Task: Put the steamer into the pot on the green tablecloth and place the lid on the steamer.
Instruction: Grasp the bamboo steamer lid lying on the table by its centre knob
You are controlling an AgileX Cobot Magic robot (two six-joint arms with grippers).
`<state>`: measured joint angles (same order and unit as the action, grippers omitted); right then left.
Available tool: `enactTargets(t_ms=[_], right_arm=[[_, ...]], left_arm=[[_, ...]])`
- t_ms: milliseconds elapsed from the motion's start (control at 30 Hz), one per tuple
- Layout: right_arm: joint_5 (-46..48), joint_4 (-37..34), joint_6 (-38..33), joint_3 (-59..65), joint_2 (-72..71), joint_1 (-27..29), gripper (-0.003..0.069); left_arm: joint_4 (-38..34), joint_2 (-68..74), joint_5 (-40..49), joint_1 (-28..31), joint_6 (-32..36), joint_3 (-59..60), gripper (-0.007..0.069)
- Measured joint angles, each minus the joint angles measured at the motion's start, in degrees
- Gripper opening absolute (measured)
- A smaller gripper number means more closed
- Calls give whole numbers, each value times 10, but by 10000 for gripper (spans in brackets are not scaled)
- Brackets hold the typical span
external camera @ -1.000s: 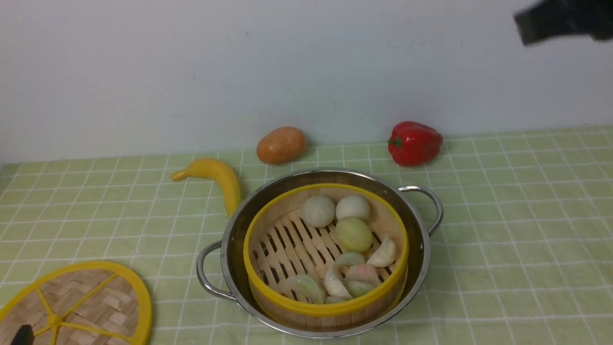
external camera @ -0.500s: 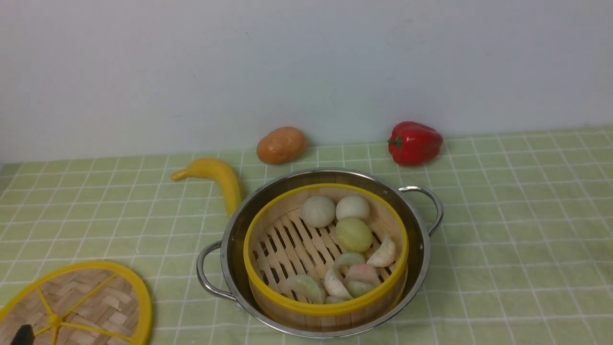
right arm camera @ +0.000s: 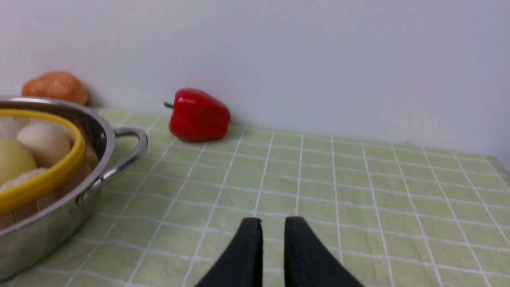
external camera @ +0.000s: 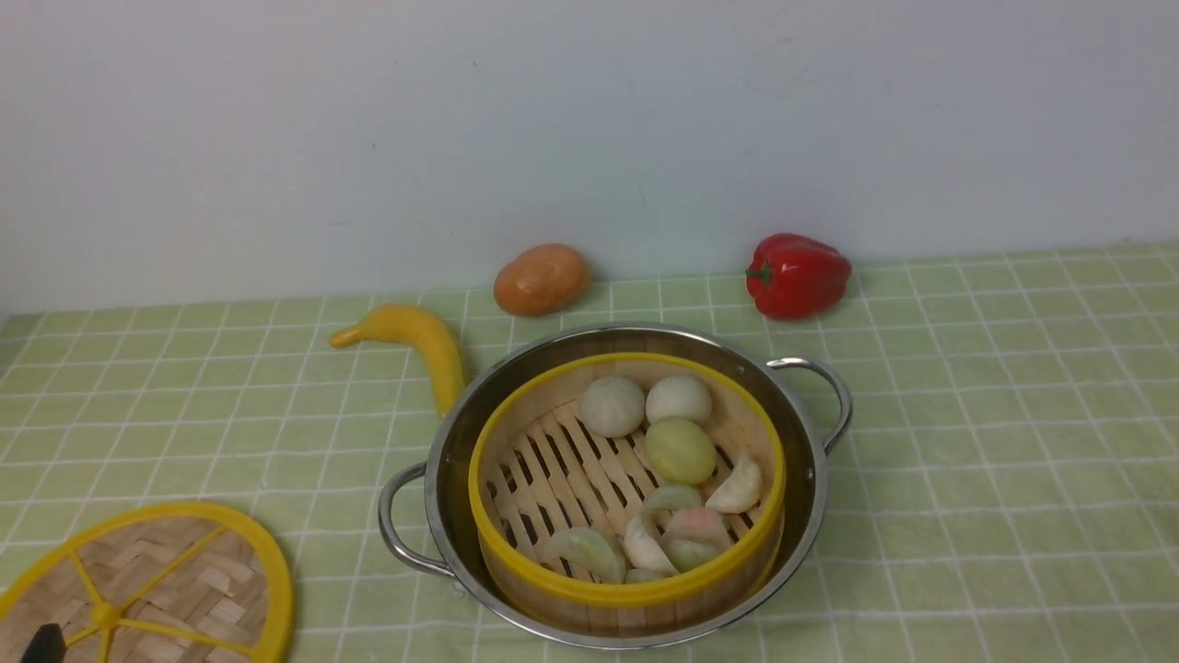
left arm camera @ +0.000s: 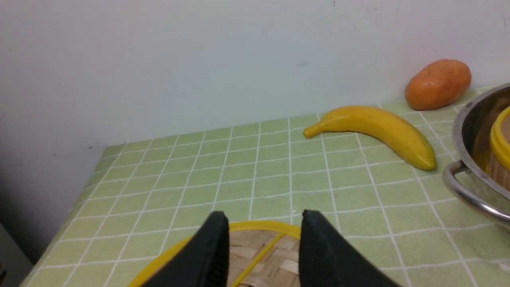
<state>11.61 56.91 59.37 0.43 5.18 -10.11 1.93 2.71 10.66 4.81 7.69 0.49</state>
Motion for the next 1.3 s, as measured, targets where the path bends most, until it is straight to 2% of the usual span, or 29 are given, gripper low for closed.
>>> enactTargets(t_ms=[267,367,600,733,833,967,1000,1033,1067,1100,1133,1200,1233,1267,1300], right_arm=[[40,-81,3,0,-49,0,134],[109,-139,3,0,-49,0,146],[123,-153,3,1,-50,0,166],[102,-155,3,1,-50,0,171],[36,-156,3,1,-50,0,176],[-12,-233,-28,1,-50,0,183],[-3,-317,-82,1,-50,0,185],[0,-340,-100,1,-50,0,186],[26,-410,-178,1,-48,0,188],[32,-427,-203,1,-48,0,189],[55,-482,-309,1,-44,0,194],[64,-530,-432,1,-40,0,198],[64,-547,-472,1,-40,0,201],[64,-551,-481,1,-40,0,202],[64,-583,-543,1,-40,0,206]], left_arm=[[0,-1,0,0,0,0,243],[0,-1,0,0,0,0,243],[0,-1,0,0,0,0,243],[0,-1,0,0,0,0,243],[0,-1,0,0,0,0,243],[0,-1,0,0,0,0,243],[0,-1,0,0,0,0,243],[0,-1,0,0,0,0,243],[0,-1,0,0,0,0,243],[0,-1,0,0,0,0,243],[0,-1,0,0,0,0,243],[0,-1,0,0,0,0,243],[0,-1,0,0,0,0,243],[0,-1,0,0,0,0,243],[0,-1,0,0,0,0,243]])
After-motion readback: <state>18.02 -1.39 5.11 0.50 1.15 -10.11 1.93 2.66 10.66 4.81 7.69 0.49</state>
